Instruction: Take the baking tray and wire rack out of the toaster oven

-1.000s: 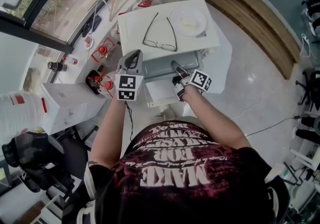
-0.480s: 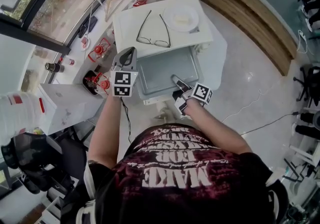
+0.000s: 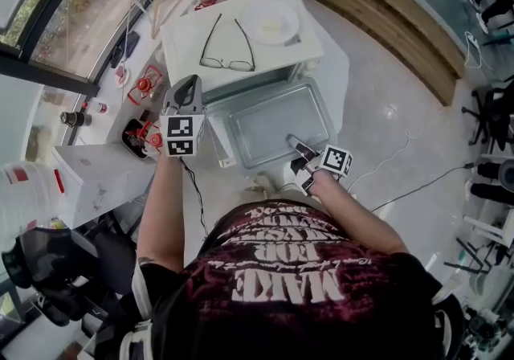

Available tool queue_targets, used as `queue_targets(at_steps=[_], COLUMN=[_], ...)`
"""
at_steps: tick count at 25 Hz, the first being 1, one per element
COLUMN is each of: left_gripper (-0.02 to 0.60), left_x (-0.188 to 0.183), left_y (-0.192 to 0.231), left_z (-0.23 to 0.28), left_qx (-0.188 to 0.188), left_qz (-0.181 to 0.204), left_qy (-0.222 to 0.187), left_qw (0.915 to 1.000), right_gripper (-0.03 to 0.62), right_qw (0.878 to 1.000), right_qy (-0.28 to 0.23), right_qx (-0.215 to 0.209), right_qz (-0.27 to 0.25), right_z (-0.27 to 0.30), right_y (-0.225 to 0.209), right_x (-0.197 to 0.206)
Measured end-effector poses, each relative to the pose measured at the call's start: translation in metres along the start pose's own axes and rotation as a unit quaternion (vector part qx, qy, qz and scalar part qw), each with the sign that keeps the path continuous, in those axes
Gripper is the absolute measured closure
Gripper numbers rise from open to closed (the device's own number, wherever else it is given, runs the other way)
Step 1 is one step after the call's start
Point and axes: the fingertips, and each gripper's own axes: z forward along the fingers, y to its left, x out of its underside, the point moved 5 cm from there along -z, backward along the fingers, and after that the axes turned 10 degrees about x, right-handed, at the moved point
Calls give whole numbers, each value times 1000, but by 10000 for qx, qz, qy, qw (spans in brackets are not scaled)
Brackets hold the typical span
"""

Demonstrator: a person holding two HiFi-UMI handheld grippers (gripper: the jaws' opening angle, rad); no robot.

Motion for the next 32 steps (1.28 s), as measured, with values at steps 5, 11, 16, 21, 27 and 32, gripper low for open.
queue_targets(at_steps=[5, 11, 16, 21, 27, 32], left_gripper=[575, 575, 575, 575, 575, 575], left_x=[2, -1, -1, -6, -23, -49], left_y=[-2, -5, 0, -7, -65, -118], left_z=[1, -2, -2, -12, -1, 10], left_qx=[51, 177, 151, -271, -229, -374], left_qz=[-46, 37, -141, -525, -380, -687], left_qy=[25, 56, -29, -363, -213, -257], left_qw=[10000, 9998, 9998, 9976, 9988, 9966], right_gripper=[582, 582, 582, 582, 582, 582], right_qw=[9997, 9988, 9975, 9983, 9994, 9985], right_qy=[-134, -319, -424, -387, -102, 453], right_qx=[190, 339, 557, 423, 262, 104], right_qz=[-37, -138, -95, -132, -205, -298], right_z=[-24, -39, -50, -61, -72, -81], right_y=[-10, -19, -22, -22, -32, -39], right_x=[-14, -26, -40, -54, -81, -109])
